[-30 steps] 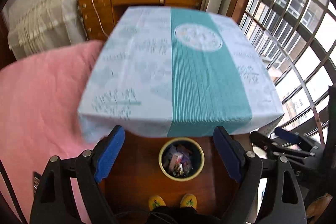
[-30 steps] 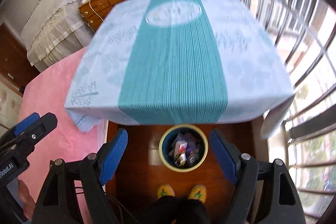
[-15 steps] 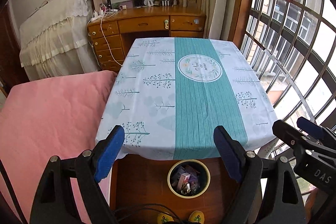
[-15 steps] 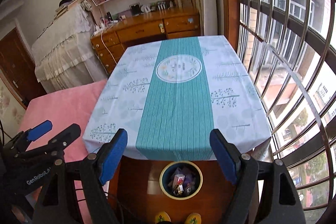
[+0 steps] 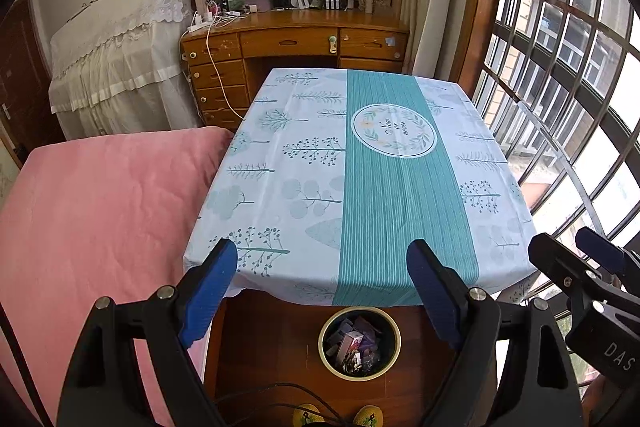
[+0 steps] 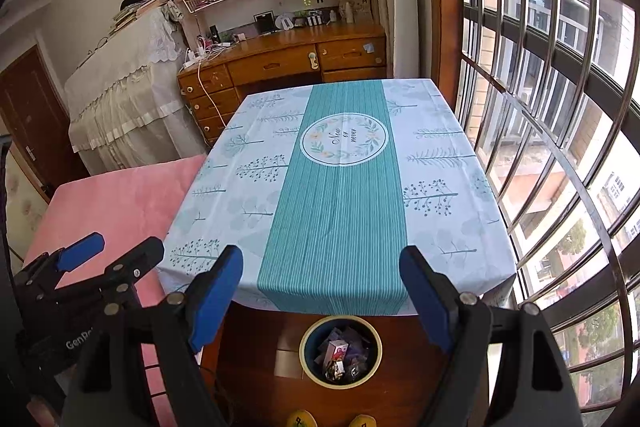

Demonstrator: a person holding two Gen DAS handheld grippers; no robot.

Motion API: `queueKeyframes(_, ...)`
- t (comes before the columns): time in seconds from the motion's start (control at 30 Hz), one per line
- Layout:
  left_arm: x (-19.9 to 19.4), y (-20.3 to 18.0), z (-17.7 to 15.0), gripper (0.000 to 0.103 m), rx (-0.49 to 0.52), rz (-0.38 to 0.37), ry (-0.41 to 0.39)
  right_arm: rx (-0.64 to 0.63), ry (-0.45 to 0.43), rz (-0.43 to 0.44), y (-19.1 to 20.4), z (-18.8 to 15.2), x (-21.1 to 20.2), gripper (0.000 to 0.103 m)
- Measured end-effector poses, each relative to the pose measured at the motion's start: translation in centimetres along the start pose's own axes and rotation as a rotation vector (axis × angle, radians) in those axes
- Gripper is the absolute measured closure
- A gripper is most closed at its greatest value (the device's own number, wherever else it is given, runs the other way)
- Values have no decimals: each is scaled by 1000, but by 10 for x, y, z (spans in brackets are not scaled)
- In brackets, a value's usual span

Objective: Collect trash

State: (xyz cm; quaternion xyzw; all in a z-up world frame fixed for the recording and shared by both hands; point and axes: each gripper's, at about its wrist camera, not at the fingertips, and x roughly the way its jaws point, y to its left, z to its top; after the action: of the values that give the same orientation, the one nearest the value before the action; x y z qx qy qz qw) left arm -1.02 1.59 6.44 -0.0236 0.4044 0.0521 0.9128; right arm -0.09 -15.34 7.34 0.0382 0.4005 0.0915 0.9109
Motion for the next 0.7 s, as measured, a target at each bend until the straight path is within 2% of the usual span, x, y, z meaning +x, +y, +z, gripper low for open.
queueKeyframes(0.7, 6, 6, 2, 18, -13, 5, 2, -56, 10, 22, 12, 4, 10, 22)
